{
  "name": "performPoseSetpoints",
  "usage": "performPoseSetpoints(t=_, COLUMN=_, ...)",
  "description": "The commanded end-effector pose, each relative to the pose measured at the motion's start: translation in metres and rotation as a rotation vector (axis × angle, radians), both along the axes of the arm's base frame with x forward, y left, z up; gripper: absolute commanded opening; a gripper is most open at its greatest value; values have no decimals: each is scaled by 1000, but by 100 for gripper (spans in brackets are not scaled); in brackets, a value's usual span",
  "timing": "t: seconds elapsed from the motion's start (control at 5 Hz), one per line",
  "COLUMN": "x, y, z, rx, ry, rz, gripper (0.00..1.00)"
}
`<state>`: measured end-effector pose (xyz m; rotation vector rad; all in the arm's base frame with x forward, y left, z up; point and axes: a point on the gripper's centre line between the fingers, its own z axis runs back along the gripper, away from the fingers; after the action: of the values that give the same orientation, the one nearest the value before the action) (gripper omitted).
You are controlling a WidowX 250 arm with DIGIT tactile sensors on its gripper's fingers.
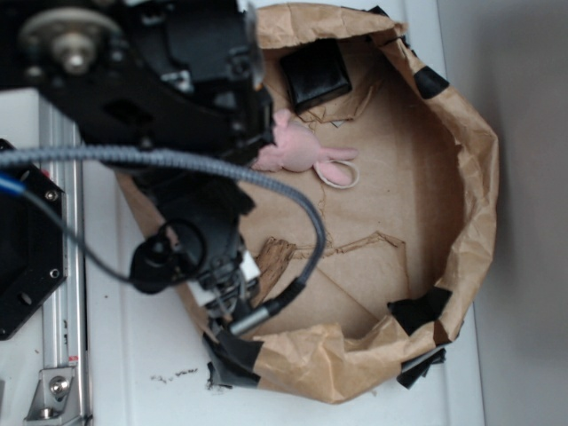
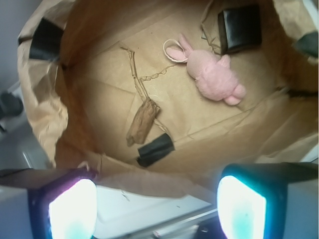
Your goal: Grab the wood chip.
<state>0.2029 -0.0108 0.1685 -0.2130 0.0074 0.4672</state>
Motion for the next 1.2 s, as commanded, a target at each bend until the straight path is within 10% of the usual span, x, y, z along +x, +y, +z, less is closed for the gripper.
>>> performPoseSetpoints(t=0.0, x=42, y=-8, z=-38, rx=30, ry=56, rz=113, gripper=100)
performPoseSetpoints(t=0.6, x=35, y=-30, z=-99, rx=59, ry=150, rz=73, gripper=100)
performPoseSetpoints(t=1.0, x=25, y=-49, z=-137, rx=86, ry=113, rz=20, gripper=100)
